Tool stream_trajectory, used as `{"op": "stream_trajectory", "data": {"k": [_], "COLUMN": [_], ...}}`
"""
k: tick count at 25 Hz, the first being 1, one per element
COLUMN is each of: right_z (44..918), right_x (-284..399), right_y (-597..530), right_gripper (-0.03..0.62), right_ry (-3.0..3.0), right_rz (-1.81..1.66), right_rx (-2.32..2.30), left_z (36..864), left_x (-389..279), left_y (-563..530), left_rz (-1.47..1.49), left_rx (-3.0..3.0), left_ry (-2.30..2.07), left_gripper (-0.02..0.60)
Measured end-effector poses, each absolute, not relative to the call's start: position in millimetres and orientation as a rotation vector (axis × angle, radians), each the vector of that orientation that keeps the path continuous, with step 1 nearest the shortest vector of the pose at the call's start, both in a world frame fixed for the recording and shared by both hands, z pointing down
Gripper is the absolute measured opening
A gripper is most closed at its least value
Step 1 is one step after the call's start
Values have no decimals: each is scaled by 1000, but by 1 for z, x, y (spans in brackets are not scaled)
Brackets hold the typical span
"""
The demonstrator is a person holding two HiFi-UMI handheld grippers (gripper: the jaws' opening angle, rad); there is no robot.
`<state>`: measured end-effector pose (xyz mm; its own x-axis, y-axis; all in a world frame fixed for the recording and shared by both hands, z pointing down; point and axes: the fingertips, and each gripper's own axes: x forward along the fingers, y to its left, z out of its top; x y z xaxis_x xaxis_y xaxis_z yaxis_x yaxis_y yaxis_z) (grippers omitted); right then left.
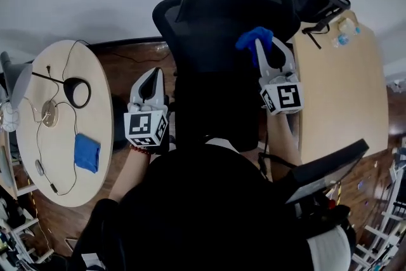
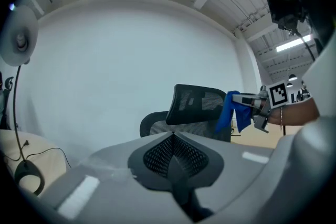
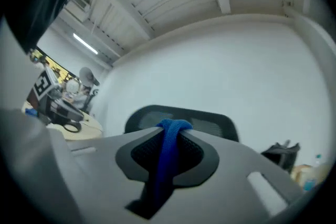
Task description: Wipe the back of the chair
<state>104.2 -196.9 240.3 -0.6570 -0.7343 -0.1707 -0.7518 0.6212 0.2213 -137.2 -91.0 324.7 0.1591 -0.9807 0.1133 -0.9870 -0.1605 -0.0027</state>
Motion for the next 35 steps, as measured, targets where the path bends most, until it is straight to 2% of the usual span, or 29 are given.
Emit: {"op": "stream_trajectory", "data": {"k": [3,6,17,20,29,35], "right_z": [270,288,293,299,309,310], "right_x": [184,221,204,180,17,-59], "right_y": [-233,-261,-279,-283,-289,-262], "right_gripper": [44,44,46,45,45,46], "right_ry": [2710,2716,2538,2588,2889,2968], "right_rz": [386,389,435,435,561,569], "right_rx": [-1638,-1808,-1943,-1883,-1527,-1283], "left_z": [328,331,333,333,329,327], "left_x": [-127,-116,-133,-139,-145,-153], "left_y": [-92,-94,-84,-84,-78,-74], "left_rz": [133,121,165,177,213,219], "left_rx": [2332,2311,2238,2218,2218,2213], "left_ry": [-1979,-1972,-2047,-2068,-2088,-2100], "left_gripper": [6,6,6,6,6,6]}}
